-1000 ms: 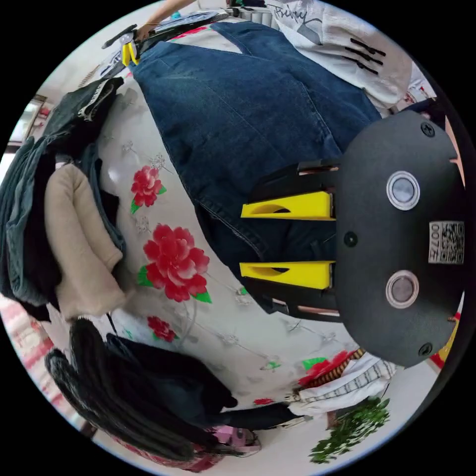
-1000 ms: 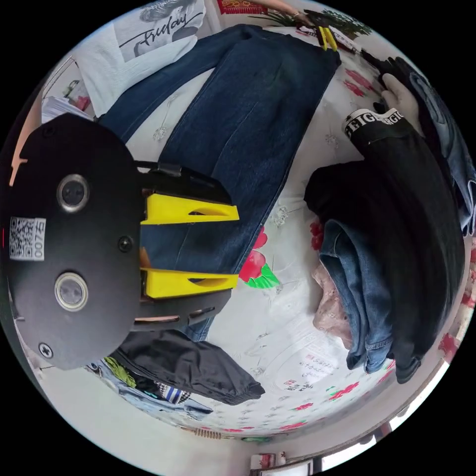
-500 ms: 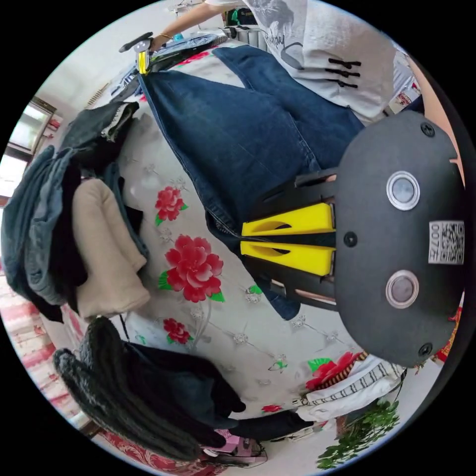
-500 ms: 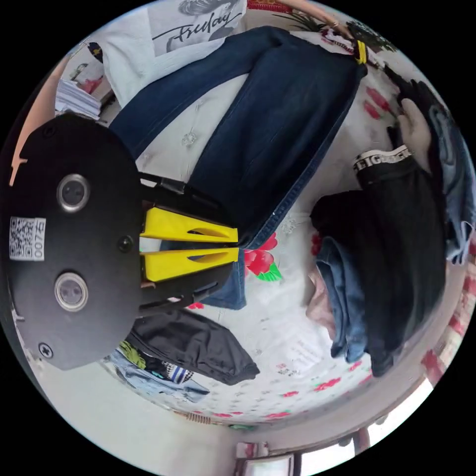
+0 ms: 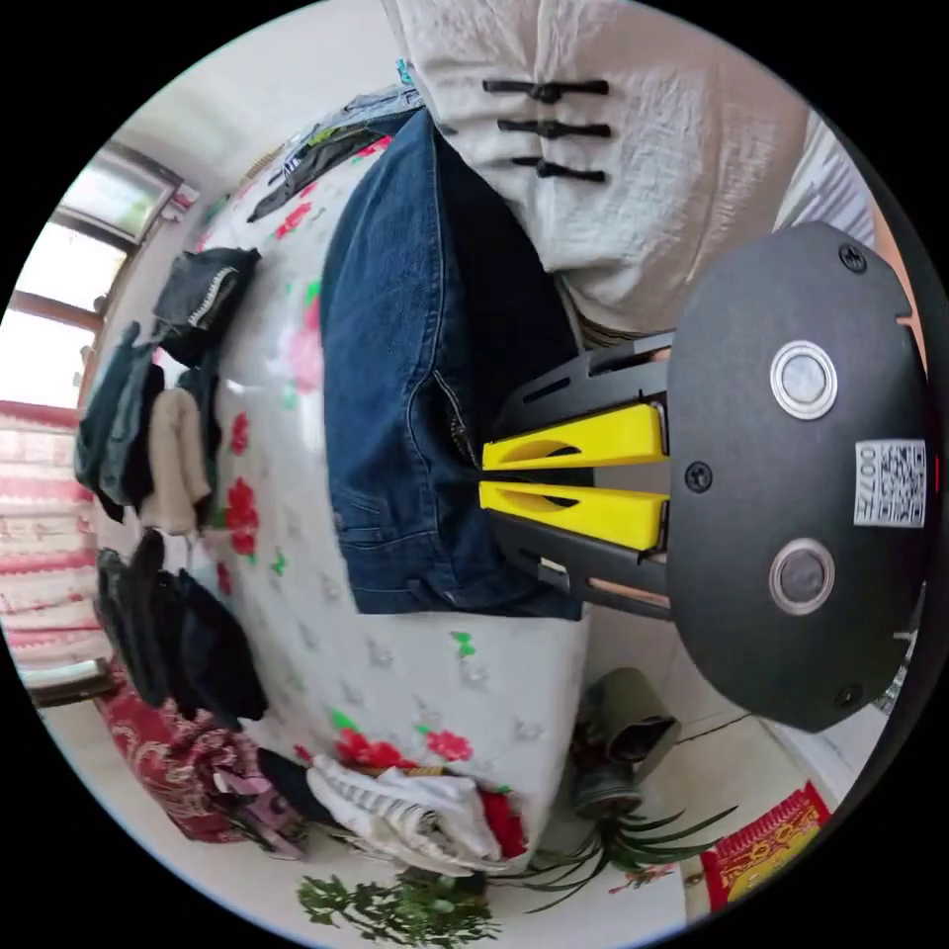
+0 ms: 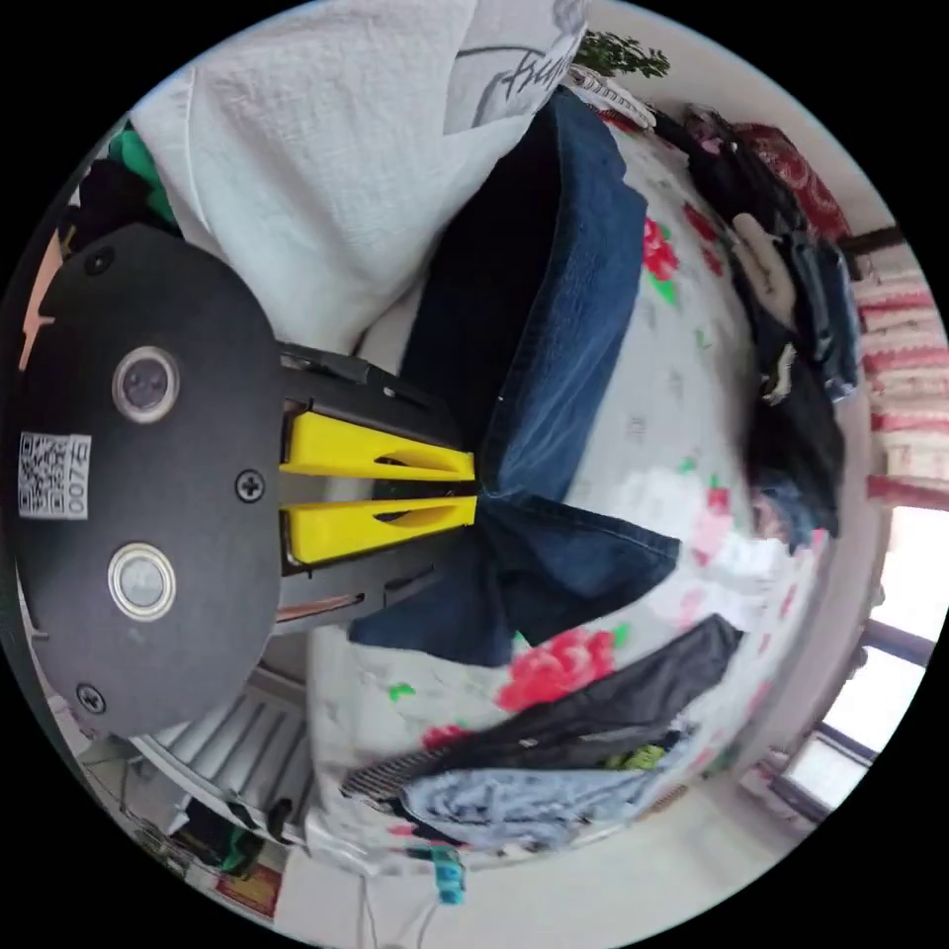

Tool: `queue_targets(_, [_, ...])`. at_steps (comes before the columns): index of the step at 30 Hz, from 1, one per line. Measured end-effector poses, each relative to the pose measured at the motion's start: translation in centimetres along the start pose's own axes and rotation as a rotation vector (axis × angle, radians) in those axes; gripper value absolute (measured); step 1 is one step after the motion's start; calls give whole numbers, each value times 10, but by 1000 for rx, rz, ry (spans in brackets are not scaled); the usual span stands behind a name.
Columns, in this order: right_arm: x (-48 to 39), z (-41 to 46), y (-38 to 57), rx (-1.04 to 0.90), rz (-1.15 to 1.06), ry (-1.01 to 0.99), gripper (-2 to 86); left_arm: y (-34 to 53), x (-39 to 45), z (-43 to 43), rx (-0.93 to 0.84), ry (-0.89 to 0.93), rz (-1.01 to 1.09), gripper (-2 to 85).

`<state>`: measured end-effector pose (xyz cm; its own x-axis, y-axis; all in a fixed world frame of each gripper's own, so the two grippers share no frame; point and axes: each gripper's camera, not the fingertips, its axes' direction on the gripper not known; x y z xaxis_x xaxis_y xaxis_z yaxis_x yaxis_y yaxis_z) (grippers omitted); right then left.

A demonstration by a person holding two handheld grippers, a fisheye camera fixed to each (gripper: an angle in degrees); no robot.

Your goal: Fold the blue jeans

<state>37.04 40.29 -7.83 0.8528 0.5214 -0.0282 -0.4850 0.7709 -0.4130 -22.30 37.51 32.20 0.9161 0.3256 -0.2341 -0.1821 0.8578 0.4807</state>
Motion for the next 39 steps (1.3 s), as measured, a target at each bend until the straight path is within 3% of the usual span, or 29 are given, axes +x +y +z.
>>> queue_targets(2, [13,17,27,4,108,-135,28,29,5,50,-139,-3,-39,-5])
queue_targets(6, [53,-7,60,238,313,-189,95,34,1,58,-145,10,-91,-5])
queue_targets(11, [55,-4,35,319,261,-127,120,25,9,55,-192,-47,13,-4])
queue_targets(18, [63,57,-45,76,235,112,42,23,16,21,-128,-109,18,-5])
queue_targets(20, [86,32,-27,216,252,-5,19,27,16,-10,-31,-138,5,-5])
queue_targets(24, [137,1,52,505,364,-186,11,40,23,-21,-8,-174,13,-4])
queue_targets(26, [158,30,71,435,442,-233,19,47,25,11,-86,-169,5,-1])
queue_targets(29, [193,88,88,181,621,-297,38,55,15,63,-283,-103,-111,3])
queue_targets(33, [218,55,109,325,737,-237,55,67,7,49,-229,-27,-141,1])
queue_targets(37, [201,16,64,459,527,-241,53,80,2,19,-183,-86,-163,-8])
queue_targets(39, [170,10,-1,465,262,-418,52,76,3,5,-117,-116,-177,-9])
